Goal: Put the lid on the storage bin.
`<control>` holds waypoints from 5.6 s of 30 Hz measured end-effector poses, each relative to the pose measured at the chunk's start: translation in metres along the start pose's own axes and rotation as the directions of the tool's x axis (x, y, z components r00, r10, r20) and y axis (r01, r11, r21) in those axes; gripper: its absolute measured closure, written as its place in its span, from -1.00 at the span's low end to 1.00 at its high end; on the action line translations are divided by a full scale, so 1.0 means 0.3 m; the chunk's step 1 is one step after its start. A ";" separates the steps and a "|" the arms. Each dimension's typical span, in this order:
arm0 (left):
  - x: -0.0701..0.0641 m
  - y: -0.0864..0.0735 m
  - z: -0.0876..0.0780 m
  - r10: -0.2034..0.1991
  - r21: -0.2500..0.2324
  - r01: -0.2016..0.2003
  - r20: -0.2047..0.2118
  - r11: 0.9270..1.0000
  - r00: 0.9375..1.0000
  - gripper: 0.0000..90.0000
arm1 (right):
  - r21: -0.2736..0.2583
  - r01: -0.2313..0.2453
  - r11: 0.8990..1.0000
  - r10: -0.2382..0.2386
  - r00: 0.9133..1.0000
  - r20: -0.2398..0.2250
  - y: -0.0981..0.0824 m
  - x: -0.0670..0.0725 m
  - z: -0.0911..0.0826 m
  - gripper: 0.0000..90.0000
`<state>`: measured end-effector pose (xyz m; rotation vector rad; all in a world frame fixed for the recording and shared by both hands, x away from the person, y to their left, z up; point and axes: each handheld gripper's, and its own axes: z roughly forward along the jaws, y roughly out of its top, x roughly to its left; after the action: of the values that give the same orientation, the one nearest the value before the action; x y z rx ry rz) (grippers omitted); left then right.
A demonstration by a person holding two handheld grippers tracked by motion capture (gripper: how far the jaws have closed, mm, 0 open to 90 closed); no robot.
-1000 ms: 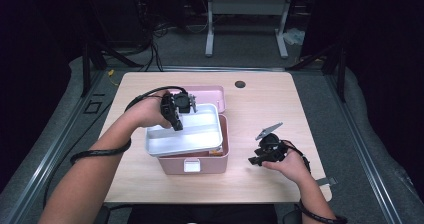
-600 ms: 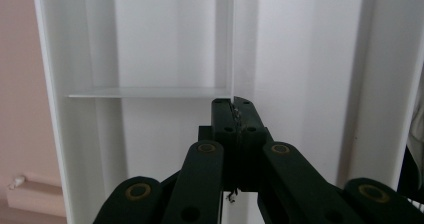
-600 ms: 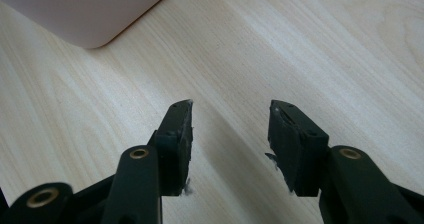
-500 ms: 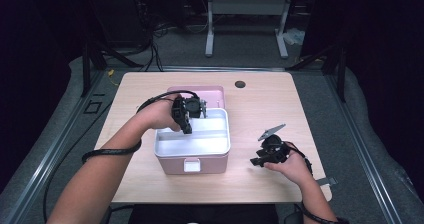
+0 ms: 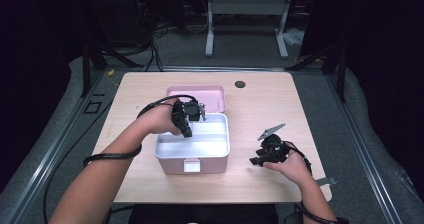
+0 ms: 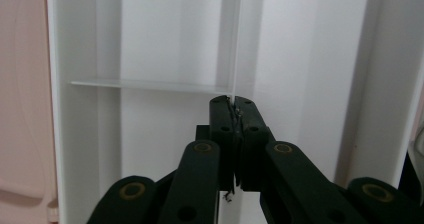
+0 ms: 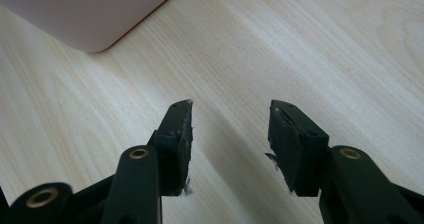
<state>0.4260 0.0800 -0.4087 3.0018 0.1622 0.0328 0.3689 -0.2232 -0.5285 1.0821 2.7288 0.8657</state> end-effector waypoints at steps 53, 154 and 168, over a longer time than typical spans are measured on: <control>0.024 -0.183 0.018 -0.204 -0.021 0.204 -0.006 0.979 0.979 0.52 | -0.062 -0.107 0.992 0.110 0.993 0.043 0.602 -0.098 -0.061 0.07; 0.004 -0.265 -0.034 -0.283 -0.181 0.272 -0.034 0.945 0.959 0.34 | -0.397 -0.122 0.909 0.227 0.947 0.227 0.636 0.131 -0.262 0.95; 0.098 -0.418 -0.246 -0.525 -0.400 0.440 -0.131 0.804 0.841 0.24 | -0.399 -0.132 0.907 0.233 0.948 0.217 0.635 0.127 -0.262 0.95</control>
<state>0.4399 0.2165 -0.3522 2.4954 0.8538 0.3306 0.4347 -0.1230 -0.3564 1.2735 2.1524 1.1290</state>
